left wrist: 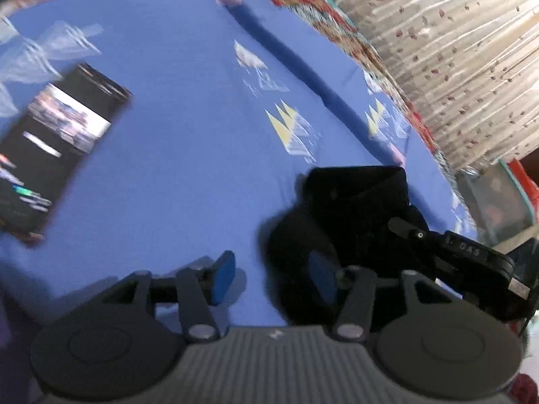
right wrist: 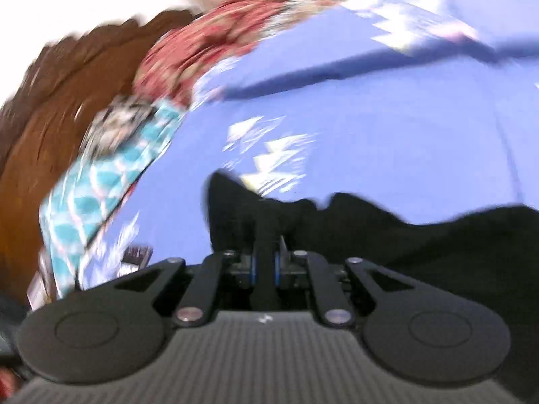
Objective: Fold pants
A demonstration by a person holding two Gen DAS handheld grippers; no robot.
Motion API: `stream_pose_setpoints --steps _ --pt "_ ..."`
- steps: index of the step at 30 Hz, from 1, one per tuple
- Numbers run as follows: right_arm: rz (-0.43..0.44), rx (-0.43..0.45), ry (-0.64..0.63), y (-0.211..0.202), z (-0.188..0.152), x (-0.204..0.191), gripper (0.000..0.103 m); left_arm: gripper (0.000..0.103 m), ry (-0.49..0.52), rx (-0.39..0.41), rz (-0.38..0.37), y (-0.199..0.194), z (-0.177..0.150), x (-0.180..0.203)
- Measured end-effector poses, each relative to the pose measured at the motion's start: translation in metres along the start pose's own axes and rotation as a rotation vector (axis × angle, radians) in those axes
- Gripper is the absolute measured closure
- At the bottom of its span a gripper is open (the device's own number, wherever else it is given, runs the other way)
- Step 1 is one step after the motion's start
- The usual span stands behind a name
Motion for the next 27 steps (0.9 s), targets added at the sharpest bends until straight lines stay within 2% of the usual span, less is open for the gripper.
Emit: stream_pose_setpoints --steps 2,4,5,7,9,10,11,12,13,14,16,18,19,21,22,23,25,27 --pt "-0.011 -0.008 0.019 0.015 0.003 -0.011 0.091 0.038 -0.03 -0.024 -0.084 0.023 0.004 0.003" --pt "-0.005 -0.011 0.024 0.02 0.001 -0.02 0.091 0.032 -0.074 -0.049 -0.128 0.046 0.007 0.004" --pt "0.006 -0.011 0.033 0.02 -0.003 -0.025 0.091 0.048 -0.089 -0.061 -0.129 0.06 0.007 0.005" --pt "0.034 -0.01 0.032 0.029 -0.007 -0.041 0.091 0.081 -0.056 -0.08 -0.09 0.076 0.008 0.013" --pt "0.063 -0.007 -0.014 0.012 -0.012 -0.045 0.091 0.083 -0.029 -0.043 -0.039 0.067 0.009 0.02" --pt "0.082 -0.005 -0.06 0.023 -0.015 -0.067 0.091 0.084 -0.023 0.002 -0.031 0.054 0.008 0.021" --pt "0.104 -0.009 -0.103 -0.005 -0.026 -0.057 0.091 0.084 -0.02 0.053 -0.032 0.038 0.007 0.02" --pt "0.127 -0.017 -0.141 -0.007 -0.032 -0.065 0.091 0.084 -0.025 0.096 -0.046 0.022 0.003 0.016" --pt "0.16 -0.04 -0.172 0.007 -0.041 -0.084 0.091 0.083 -0.032 0.134 -0.061 0.006 -0.003 0.012" --pt "0.186 -0.072 -0.193 -0.003 -0.051 -0.082 0.091 0.083 -0.035 0.143 -0.06 -0.002 -0.01 0.009" --pt "0.21 -0.153 -0.246 0.017 -0.075 -0.097 0.09 0.082 -0.038 0.122 -0.04 -0.01 -0.029 0.003" --pt "0.178 -0.222 -0.301 0.035 -0.107 -0.101 0.086 0.081 -0.047 0.07 0.005 -0.008 -0.046 -0.005" --pt "0.157 -0.254 -0.299 0.048 -0.119 -0.102 0.086 0.08 -0.081 0.037 0.024 -0.004 -0.055 -0.013" --pt "0.156 -0.33 -0.224 0.063 -0.133 -0.089 0.077 0.079 -0.201 0.015 -0.046 -0.004 -0.071 -0.036" --pt "0.179 -0.345 -0.178 0.07 -0.133 -0.09 0.068 0.077 -0.246 0.027 -0.08 -0.01 -0.075 -0.043" --pt "0.195 -0.357 -0.162 0.066 -0.132 -0.088 0.051 0.076 -0.268 0.036 -0.095 -0.017 -0.075 -0.046" --pt "0.235 -0.372 -0.155 0.061 -0.124 -0.098 0.035 0.076 -0.234 0.075 -0.066 -0.035 -0.067 -0.045" --pt "0.27 -0.342 -0.157 0.03 -0.116 -0.091 0.034 0.075 -0.167 0.145 -0.018 -0.055 -0.049 -0.04"
Point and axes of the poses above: each gripper's, at about its wrist camera, not at the fingertips, and y roughly the way its jaws point, x to its right, z to its top, the point moved 1 cm from there along y, roughly the way its jaws point, and after that the axes turned 13 degrees about y, right-handed, at the moved point
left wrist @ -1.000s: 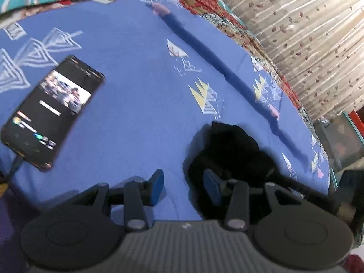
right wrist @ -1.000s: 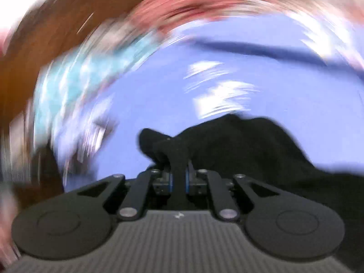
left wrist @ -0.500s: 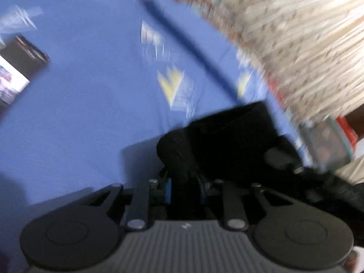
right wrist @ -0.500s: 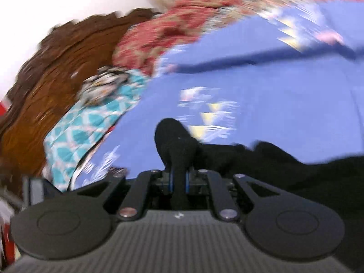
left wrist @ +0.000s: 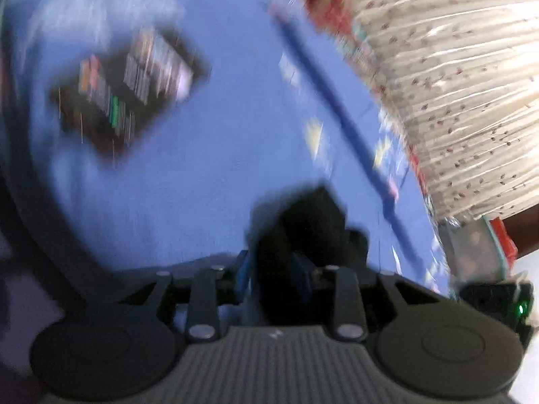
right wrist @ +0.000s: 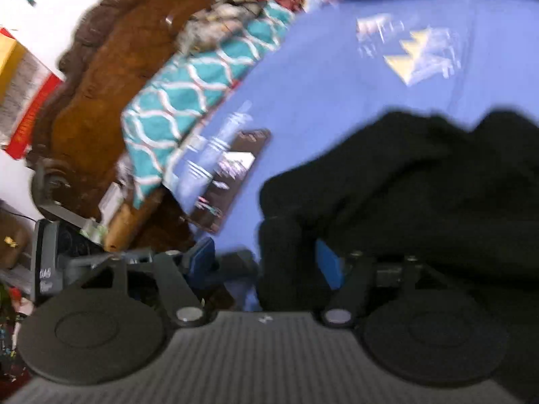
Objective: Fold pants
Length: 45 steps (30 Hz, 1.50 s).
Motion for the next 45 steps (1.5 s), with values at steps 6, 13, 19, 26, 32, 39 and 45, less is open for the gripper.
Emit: stream_pose_setpoints --steps 6,13,19,26,32,39,45 --pt "-0.032 0.163 0.032 -0.067 -0.019 0.024 0.034 0.045 0.32 0.019 0.046 0.021 0.08 0.052" --pt "-0.188 0.231 0.189 -0.098 -0.042 0.065 0.034 0.025 0.512 -0.351 -0.01 0.158 0.079 0.086" --pt "-0.305 0.299 0.302 -0.117 -0.031 0.103 0.035 0.084 0.475 -0.087 0.21 0.134 0.054 0.089" --pt "-0.324 0.308 0.368 -0.098 -0.017 0.138 0.035 0.077 0.331 -0.047 0.28 0.129 0.049 0.051" --pt "-0.262 0.372 0.347 -0.128 -0.014 0.127 0.035 0.044 0.298 -0.011 0.26 0.096 0.062 0.077" --pt "-0.302 0.448 0.327 -0.193 -0.033 0.147 0.035 0.047 0.457 0.058 0.13 0.046 0.058 0.141" --pt "-0.393 0.572 0.454 -0.258 -0.07 0.19 0.036 0.048 0.634 -0.148 0.033 0.091 -0.008 0.198"
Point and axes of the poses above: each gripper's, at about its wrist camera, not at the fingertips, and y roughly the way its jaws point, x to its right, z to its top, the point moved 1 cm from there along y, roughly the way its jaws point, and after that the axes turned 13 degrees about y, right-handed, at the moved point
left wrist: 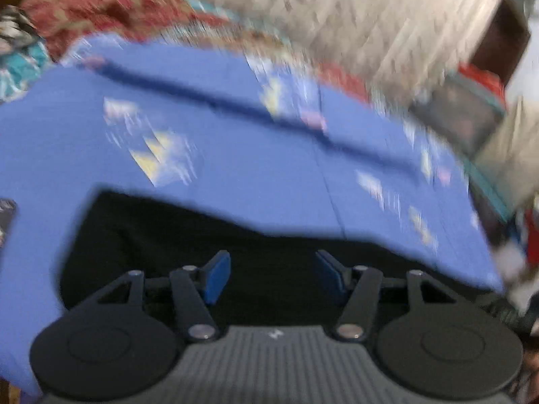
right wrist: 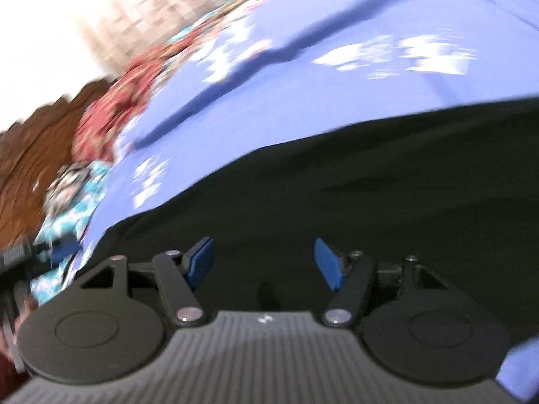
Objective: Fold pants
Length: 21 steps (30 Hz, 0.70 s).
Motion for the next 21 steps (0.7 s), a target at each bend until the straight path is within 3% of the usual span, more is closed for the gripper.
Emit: stream_pose_setpoints --steps 2,4,5,6,9,11,13,18,21 --pt "-0.048 0.04 0.035 -0.018 0.001 0.028 0.036 0.048 -0.015 -0.083 0.002 0.023 -0.018 0.009" --pt "-0.124 0.066 0.076 -0.033 -0.001 0.055 0.039 0.05 -0.026 -0.175 0.067 0.043 -0.035 0.008" --pt "-0.169 0.083 0.106 -0.042 -0.001 0.074 0.05 0.063 -0.029 -0.239 0.116 0.052 -0.046 0.007" --pt "-0.172 0.105 0.139 -0.057 -0.001 0.094 0.056 0.067 -0.02 -0.255 0.14 0.056 -0.052 0.007" --pt "-0.121 0.262 0.257 -0.117 -0.002 0.141 0.054 0.067 -0.037 -0.26 0.153 0.047 -0.045 0.007" --pt "-0.123 0.402 0.332 -0.154 -0.004 0.17 0.044 0.062 -0.079 -0.274 0.156 0.042 -0.037 0.009" --pt "-0.126 0.5 0.43 -0.18 -0.005 0.201 0.042 0.06 -0.111 -0.252 0.13 0.034 -0.028 0.015" --pt "-0.094 0.553 0.548 -0.184 0.0 0.247 0.031 0.055 -0.078 -0.225 0.048 0.028 -0.013 0.058" --pt "-0.035 0.577 0.604 -0.176 0.01 0.264 0.03 0.054 -0.028 -0.236 0.015 0.034 -0.007 0.087"
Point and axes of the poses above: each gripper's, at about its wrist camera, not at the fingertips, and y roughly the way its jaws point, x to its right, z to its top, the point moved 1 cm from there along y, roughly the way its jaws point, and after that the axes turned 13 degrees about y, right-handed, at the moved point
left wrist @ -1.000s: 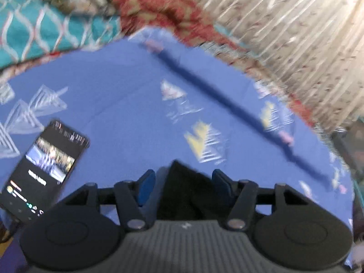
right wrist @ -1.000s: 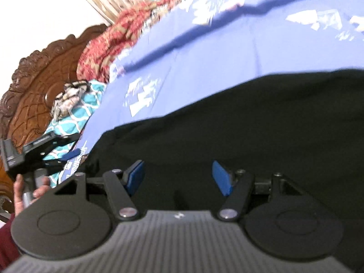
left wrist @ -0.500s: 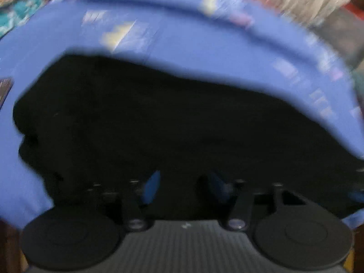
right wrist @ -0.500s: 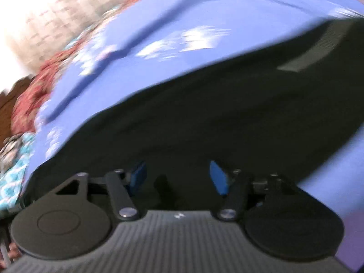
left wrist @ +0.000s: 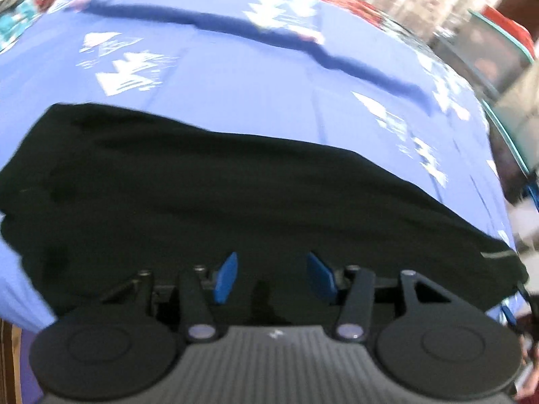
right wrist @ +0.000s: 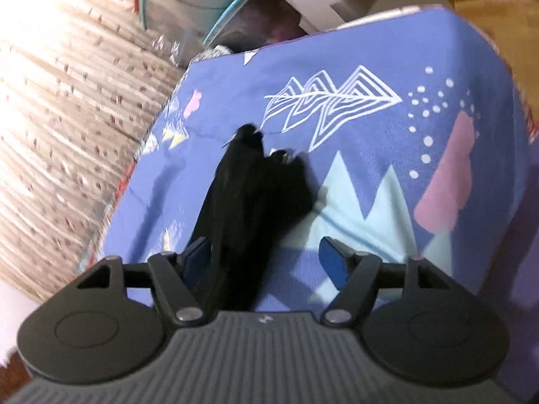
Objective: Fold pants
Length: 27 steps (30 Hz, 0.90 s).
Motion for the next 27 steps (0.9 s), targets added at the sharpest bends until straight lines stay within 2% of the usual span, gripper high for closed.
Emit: stream_pose_setpoints --steps 3,6,8,10,11,13,16,19,21,24,27 --pt "0.065 0.011 0.063 0.017 0.02 0.006 0.03 0.054 0.025 -0.017 -0.021 0.005 0.001 0.019" --pt "0.084 0.005 0.088 0.022 0.045 0.011 0.034 0.053 0.041 -0.041 -0.017 0.011 0.002 0.03" --pt "0.055 0.025 0.067 0.019 0.054 0.009 0.056 0.053 0.031 -0.054 -0.018 0.012 -0.001 0.035" --pt "0.007 0.024 0.042 0.015 0.055 0.005 0.067 0.053 0.018 -0.057 -0.025 0.014 -0.002 0.035" --pt "0.01 0.019 0.046 0.012 0.055 0.004 0.072 0.053 0.015 -0.055 -0.027 0.014 -0.002 0.035" --pt "0.047 0.021 0.053 0.001 0.052 -0.005 0.074 0.053 0.009 -0.053 -0.029 0.015 -0.003 0.035" --pt "0.109 0.032 -0.048 -0.013 0.042 -0.038 0.075 0.053 -0.011 -0.055 -0.032 0.014 -0.006 0.03" --pt "0.159 0.009 -0.21 -0.017 0.011 -0.083 0.076 0.053 -0.039 -0.051 -0.041 0.011 -0.01 0.022" --pt "0.183 -0.031 -0.337 -0.012 -0.021 -0.113 0.076 0.053 -0.057 -0.041 -0.047 0.008 -0.014 0.016" --pt "0.196 -0.112 -0.546 0.008 -0.084 -0.148 0.076 0.053 -0.083 -0.029 -0.05 0.005 -0.02 0.007" --pt "0.148 -0.202 -0.752 0.04 -0.157 -0.164 0.075 0.053 -0.107 -0.02 -0.051 0.0 -0.027 -0.004"
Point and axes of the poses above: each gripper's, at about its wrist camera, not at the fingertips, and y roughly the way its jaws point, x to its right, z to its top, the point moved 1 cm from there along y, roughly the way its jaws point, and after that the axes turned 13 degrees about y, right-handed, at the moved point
